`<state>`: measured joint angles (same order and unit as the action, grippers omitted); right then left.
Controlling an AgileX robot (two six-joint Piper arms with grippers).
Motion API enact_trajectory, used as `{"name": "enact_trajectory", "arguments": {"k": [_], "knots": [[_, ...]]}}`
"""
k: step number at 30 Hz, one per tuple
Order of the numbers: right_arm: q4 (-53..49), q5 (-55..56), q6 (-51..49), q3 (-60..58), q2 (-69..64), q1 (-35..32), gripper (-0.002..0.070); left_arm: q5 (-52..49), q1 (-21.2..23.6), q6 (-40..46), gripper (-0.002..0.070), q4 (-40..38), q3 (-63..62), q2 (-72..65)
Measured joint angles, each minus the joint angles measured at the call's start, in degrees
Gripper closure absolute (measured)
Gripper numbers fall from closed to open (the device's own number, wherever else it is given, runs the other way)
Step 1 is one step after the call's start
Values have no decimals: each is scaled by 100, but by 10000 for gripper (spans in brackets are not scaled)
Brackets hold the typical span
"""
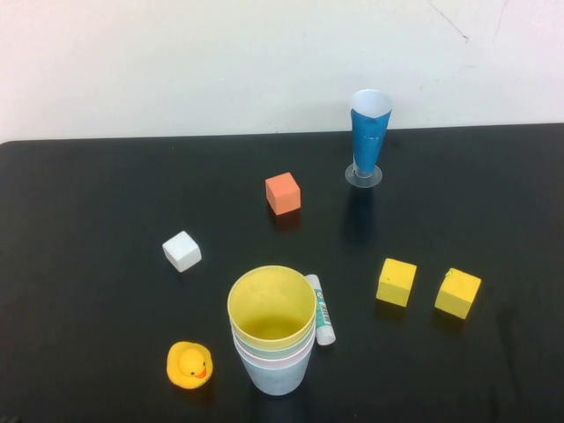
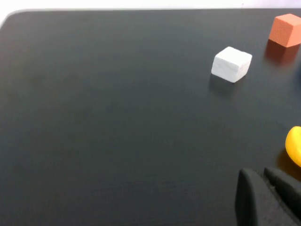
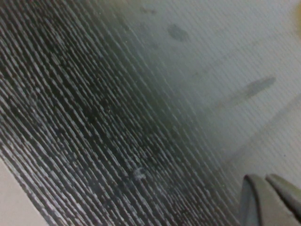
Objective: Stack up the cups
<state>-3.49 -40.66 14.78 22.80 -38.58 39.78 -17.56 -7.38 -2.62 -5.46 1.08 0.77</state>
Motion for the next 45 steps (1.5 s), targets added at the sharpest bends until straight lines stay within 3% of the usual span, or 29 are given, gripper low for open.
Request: {"name": "enact_trajectory", "arguments": {"k": [29,34,45], "knots": [[13,-14,0,-26,310,-33,678,-11,13,-233,676,136,0,0],[25,310,21,-49,1339,-869,678,-11,13,-233,676,136,0,0],[-246,2011,133,-1581,3713,-3749,678,-15,13,-233,676,136,0,0]]}}
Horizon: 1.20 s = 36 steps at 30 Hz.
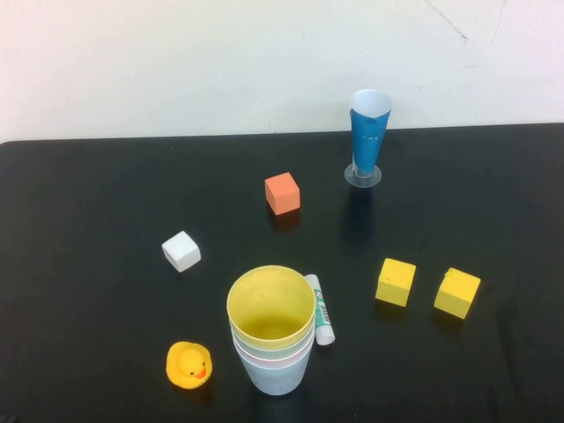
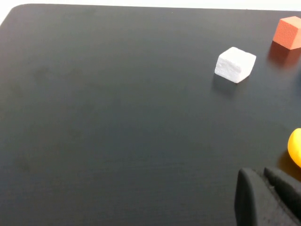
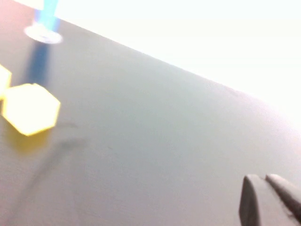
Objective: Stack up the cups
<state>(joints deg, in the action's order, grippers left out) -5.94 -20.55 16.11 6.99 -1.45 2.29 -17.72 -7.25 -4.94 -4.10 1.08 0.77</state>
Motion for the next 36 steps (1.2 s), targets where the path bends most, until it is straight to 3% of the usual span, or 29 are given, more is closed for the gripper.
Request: {"name": "enact_trajectory", "arguments": {"k": [6,36], "knots": [[-9,103,0,-821,210,-408,678,0,0,0,676,3,0,0],[-9,54,0,-825,219,-434,678,-9,0,-22,676,13,0,0]]}}
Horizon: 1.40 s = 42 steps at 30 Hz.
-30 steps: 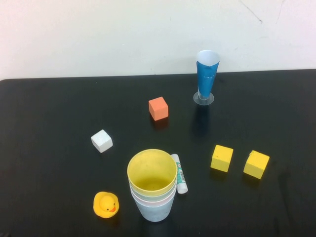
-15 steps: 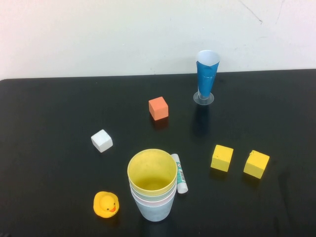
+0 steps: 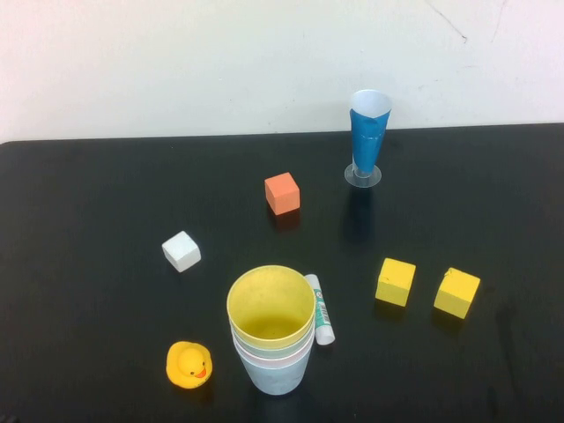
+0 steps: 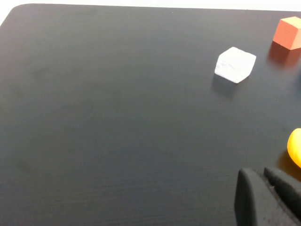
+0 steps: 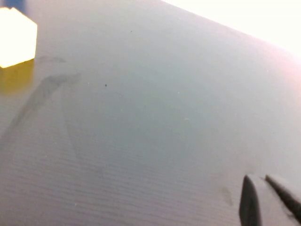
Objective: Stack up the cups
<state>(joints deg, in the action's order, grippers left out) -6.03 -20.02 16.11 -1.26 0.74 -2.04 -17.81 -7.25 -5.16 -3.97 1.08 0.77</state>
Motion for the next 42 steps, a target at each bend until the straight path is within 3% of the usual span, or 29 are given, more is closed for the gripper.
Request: {"name": "enact_trajectory", "arguments": {"k": [5,13,42], "knots": [[23,0,-124,0,0,0,678,0,0,0,676,0,0,0],[277,0,-1524,0,0,0,678,0,0,10,676,0,0,0],[266,-45,-1611,0,0,0,679,0,0,26,676,0,0,0]]}}
